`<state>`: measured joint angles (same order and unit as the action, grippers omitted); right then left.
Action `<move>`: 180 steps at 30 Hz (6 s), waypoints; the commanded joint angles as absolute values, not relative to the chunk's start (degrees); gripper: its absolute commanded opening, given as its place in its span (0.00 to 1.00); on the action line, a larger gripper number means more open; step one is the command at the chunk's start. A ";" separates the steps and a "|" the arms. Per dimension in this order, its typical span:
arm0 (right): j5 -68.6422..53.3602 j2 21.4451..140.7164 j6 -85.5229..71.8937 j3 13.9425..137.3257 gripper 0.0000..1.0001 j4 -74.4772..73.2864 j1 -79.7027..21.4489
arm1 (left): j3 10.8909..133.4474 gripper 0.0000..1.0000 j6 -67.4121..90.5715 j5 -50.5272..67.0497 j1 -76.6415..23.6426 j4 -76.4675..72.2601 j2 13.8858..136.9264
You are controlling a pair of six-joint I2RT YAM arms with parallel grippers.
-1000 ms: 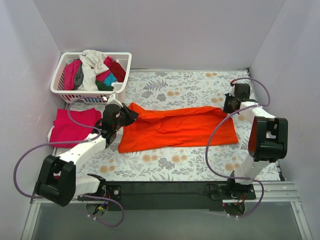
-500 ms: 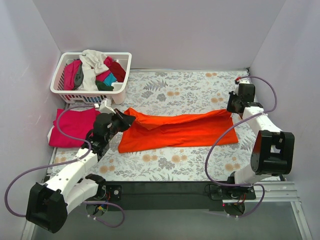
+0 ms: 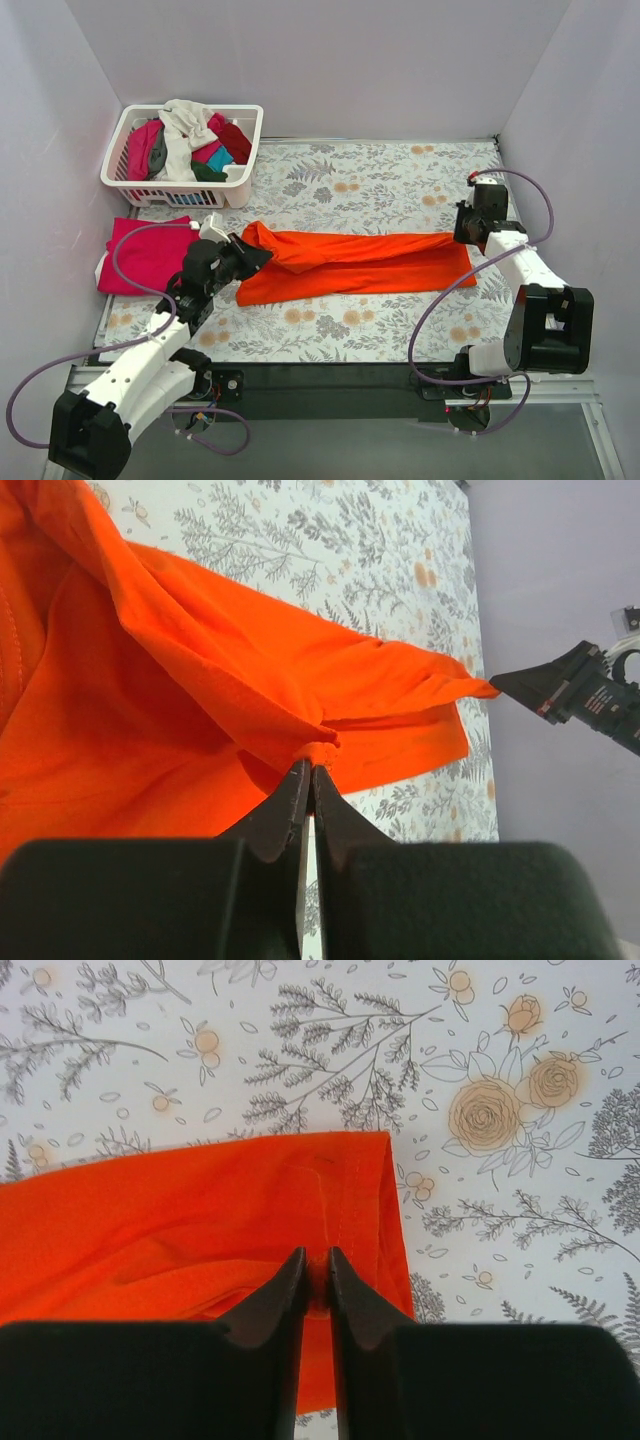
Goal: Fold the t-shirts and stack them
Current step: Fold the tshirt
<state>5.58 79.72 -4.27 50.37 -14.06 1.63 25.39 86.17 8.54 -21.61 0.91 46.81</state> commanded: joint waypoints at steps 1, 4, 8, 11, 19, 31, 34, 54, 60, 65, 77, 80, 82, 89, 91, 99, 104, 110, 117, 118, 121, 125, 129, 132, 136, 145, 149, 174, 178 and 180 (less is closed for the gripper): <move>7.56 77.61 -3.78 49.40 0.13 -16.25 1.23 | 24.08 0.12 86.57 12.04 -21.88 4.74 45.79; 8.87 76.82 -3.96 48.78 0.27 -18.45 0.97 | 24.26 0.46 86.22 12.39 -21.88 7.20 44.65; 9.14 73.49 -4.13 48.34 0.38 -18.46 0.62 | 25.57 0.66 85.35 9.94 -21.88 8.70 43.15; 8.18 72.86 -4.48 49.57 0.42 -18.20 0.53 | 26.63 0.71 84.82 8.09 -21.88 7.91 45.69; 6.42 82.25 -4.83 53.52 0.44 -15.65 0.44 | 30.41 0.73 82.28 -1.47 -21.80 -2.28 61.50; 5.89 88.77 -5.01 57.04 0.44 -13.71 0.61 | 38.14 0.69 77.35 -11.86 -21.18 -10.02 77.95; 6.24 89.21 -5.19 57.22 0.44 -13.27 1.05 | 40.25 0.68 76.12 -13.44 -20.66 -9.93 81.29; 4.13 95.62 -5.63 55.37 0.43 -12.74 5.36 | 42.63 0.32 74.97 -8.44 -16.44 -13.71 92.28; 3.87 97.73 -5.71 55.64 0.24 -12.66 5.89 | 42.19 0.12 75.06 -6.33 -14.86 -14.94 93.87; 4.39 97.65 -5.62 55.46 0.01 -12.66 7.29 | 40.87 0.00 75.15 -5.89 -13.80 -14.85 92.90; 6.24 97.65 -5.36 55.99 0.01 -12.66 9.23 | 38.93 0.01 73.74 -4.76 -11.78 -16.61 91.32; 5.89 96.07 -5.27 55.55 0.07 -12.57 9.14 | 40.25 0.19 73.83 -2.03 -11.78 -17.57 91.41; 5.45 93.88 -5.19 55.20 0.18 -12.39 9.05 | 40.78 0.29 73.83 -0.62 -11.95 -17.75 90.36; 5.09 85.97 -5.27 52.91 0.39 -12.13 5.28 | 41.31 0.52 72.25 -1.67 -15.02 -16.88 84.56; 6.32 83.69 -5.27 52.38 0.42 -12.30 1.60 | 41.13 0.53 72.25 -2.81 -16.51 -16.18 83.06; 4.49 78.14 -8.52 49.57 0.43 -10.03 -19.65 | 37.45 0.54 74.17 -2.38 -19.86 -13.71 77.87; 2.29 80.76 -11.95 51.94 0.43 -6.25 -31.97 | 36.74 0.54 74.97 -0.97 -20.83 -13.97 80.24; 1.68 90.08 -13.62 58.09 0.43 -5.54 -43.59 | 35.07 0.54 75.32 -0.62 -21.27 -14.41 80.77; 0.79 97.82 -15.55 62.92 0.43 -5.18 -51.06 | 34.89 0.55 75.23 -0.09 -21.27 -14.85 83.57; 0.70 99.04 -15.90 63.10 0.43 -5.01 -51.50 | 34.98 0.55 75.23 0.00 -21.27 -14.94 84.11; 0.79 100.54 -16.35 63.81 0.43 -4.75 -52.91 | 35.16 0.55 75.32 1.58 -21.27 -15.20 85.78; 1.58 101.95 -16.44 64.34 0.43 -3.69 -53.61 | 35.25 0.55 75.50 1.67 -21.27 -15.29 86.92; 2.55 103.09 -16.44 64.51 0.43 -2.11 -53.79 | 34.98 0.55 75.50 1.76 -21.27 -15.29 86.92; 2.81 104.32 -16.35 65.56 0.43 -1.85 -53.79 | 34.89 0.55 75.41 1.50 -21.27 -15.12 86.57; 3.16 106.43 -16.17 66.71 0.43 -1.50 -53.88 | 34.89 0.56 75.32 1.49 -21.27 -14.94 86.31; 6.41 106.18 -15.91 66.19 0.26 -1.76 -54.14 | 34.98 0.56 75.41 1.58 -21.27 -14.94 87.45; 7.82 103.54 -15.30 65.13 0.17 -2.02 -54.23 | 35.24 0.56 75.59 1.49 -21.27 -14.94 88.85; 6.16 97.91 -13.09 64.78 0.01 -16.17 -57.57 | 35.68 0.56 75.50 0.70 -21.27 -14.68 92.02; 6.41 97.03 -13.36 64.78 0.21 -16.96 -57.57 | 35.77 0.56 75.32 0.70 -21.27 -14.33 91.59; 8.16 95.89 -13.01 64.51 0.32 -17.40 -57.48 | 35.68 0.56 75.23 0.79 -21.27 -14.33 91.15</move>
